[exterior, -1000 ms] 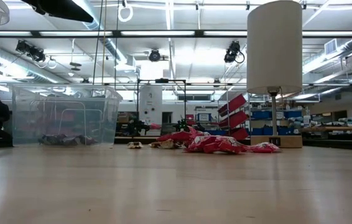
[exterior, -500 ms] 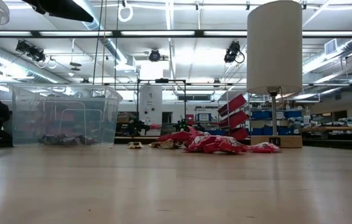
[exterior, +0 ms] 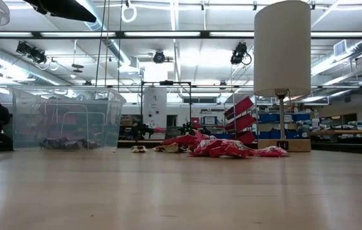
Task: Sort candy
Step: Put the gold chocolate into the bottom right transparent bin
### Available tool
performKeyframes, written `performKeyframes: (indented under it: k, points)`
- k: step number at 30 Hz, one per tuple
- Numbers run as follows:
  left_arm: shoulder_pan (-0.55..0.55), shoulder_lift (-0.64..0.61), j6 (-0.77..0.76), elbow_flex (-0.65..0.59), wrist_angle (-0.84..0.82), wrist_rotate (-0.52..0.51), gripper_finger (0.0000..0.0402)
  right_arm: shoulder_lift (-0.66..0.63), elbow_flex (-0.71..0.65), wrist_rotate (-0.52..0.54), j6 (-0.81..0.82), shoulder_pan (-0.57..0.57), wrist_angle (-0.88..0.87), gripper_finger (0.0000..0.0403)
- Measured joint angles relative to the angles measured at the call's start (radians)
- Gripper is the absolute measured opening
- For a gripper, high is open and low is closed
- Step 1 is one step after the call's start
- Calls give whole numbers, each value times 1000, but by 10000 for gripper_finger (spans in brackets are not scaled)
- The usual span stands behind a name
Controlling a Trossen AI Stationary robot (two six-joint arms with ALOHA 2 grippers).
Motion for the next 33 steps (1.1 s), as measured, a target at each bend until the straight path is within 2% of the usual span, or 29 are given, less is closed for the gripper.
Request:
performKeyframes:
  k: [3,5,9,13,18,22,27,30,33]
  points:
    - [0,0,0,0,0,0,82,0,39,201,-77,-38,30,0]
    - [0,0,0,0,0,0,82,0,49,290,-158,-75,64,0]
    - [0,0,-1,0,1,14,82,3,50,384,-357,-175,187,0]
    - [0,0,-2,0,5,19,82,4,50,433,-573,-288,370,1]
    - [0,0,-1,0,5,20,82,6,50,438,-852,-411,657,1]
    - [0,0,-1,0,3,21,82,34,50,426,-1004,-488,858,0]
    - [0,0,-1,0,0,23,82,95,50,338,-1062,-589,1039,1]
    - [0,0,-1,0,13,24,82,145,50,246,-1072,-645,1093,1]
    - [0,0,0,0,35,26,82,199,50,213,-1105,-685,1147,2]
